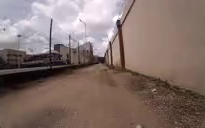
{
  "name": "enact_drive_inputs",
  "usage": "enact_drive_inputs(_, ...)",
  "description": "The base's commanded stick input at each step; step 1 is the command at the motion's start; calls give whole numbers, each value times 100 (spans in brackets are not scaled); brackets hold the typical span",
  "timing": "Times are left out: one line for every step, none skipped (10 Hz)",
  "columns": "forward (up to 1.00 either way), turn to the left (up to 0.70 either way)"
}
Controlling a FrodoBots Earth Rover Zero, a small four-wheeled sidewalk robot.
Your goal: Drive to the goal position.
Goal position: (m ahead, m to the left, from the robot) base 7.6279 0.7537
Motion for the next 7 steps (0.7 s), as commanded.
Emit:
enact_drive_inputs(50, 0)
enact_drive_inputs(50, 0)
enact_drive_inputs(50, 0)
enact_drive_inputs(50, 0)
enact_drive_inputs(50, 0)
enact_drive_inputs(50, 0)
enact_drive_inputs(50, 0)
